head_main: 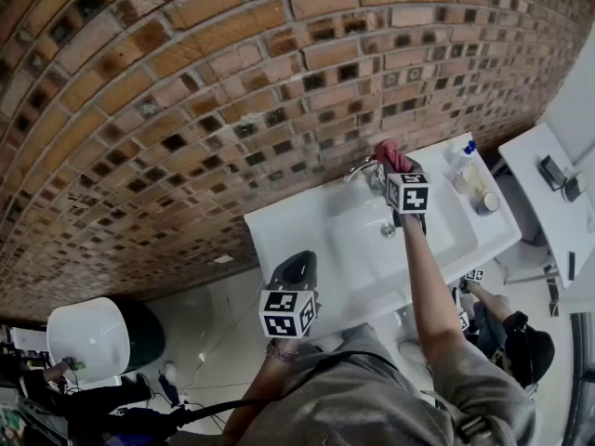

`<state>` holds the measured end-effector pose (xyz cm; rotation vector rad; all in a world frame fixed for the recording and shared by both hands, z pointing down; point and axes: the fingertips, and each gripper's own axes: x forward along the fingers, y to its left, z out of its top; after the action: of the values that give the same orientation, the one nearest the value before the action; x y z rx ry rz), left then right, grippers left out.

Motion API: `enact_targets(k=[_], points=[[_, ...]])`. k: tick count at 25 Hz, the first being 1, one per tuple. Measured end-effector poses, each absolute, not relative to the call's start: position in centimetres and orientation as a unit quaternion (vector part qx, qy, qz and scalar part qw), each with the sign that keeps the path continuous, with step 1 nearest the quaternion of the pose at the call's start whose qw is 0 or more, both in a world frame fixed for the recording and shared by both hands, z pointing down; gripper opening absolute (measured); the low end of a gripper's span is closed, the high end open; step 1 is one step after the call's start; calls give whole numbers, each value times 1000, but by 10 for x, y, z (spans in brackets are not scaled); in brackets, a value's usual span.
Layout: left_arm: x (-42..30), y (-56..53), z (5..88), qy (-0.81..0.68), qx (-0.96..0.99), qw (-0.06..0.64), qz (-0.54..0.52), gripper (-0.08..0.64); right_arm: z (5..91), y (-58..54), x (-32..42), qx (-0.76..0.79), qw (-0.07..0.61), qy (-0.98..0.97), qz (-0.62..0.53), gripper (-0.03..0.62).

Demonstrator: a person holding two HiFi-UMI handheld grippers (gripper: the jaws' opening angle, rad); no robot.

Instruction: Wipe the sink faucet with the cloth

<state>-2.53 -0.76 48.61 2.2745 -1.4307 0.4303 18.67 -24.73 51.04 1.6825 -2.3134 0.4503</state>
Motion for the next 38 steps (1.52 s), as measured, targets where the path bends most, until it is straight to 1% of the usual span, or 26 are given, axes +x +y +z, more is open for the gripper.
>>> enact_targets(k=[3,6,8,9,11,12,13,14,16,20,23,27,31,33,35,36,38], points=[[-16,-18,500,-507,815,219,175,35,539,-253,149,524,161,-823,148,57],[-5,-36,501,-494,822,219,179,35,548,-245,116,511,160,-835,123,57],[1,-47,499,-488,827,216,176,35,568,-232,90,471,176,-854,138,55],[3,-51,499,-486,829,215,174,34,588,-221,74,436,199,-863,160,54],[6,-60,495,-483,833,210,170,32,634,-198,53,387,264,-863,189,54],[8,-64,492,-480,836,206,168,32,649,-191,53,386,291,-856,185,54],[10,-67,488,-477,839,201,165,32,655,-190,59,401,302,-847,175,54],[12,-70,484,-475,842,195,164,32,651,-195,70,427,296,-839,161,54],[10,-75,480,-474,844,189,163,32,627,-217,91,478,253,-830,132,55],[-4,-78,486,-485,835,197,168,31,600,-243,114,518,196,-825,114,58],[-13,-79,492,-490,830,205,170,32,589,-247,147,562,110,-806,151,55],[-21,-85,502,-494,825,217,171,31,597,-264,159,570,60,-788,225,55],[-12,-88,505,-481,831,217,174,32,602,-274,142,543,-8,-785,299,44],[-9,-90,503,-477,835,213,173,32,607,-265,127,512,-20,-795,326,35],[-10,-93,501,-477,836,208,173,32,610,-246,110,472,-15,-814,338,32],[-12,-96,501,-478,836,208,173,31,607,-233,100,446,-3,-832,329,34],[-15,-99,503,-482,833,212,172,31,587,-212,81,402,27,-876,266,37]])
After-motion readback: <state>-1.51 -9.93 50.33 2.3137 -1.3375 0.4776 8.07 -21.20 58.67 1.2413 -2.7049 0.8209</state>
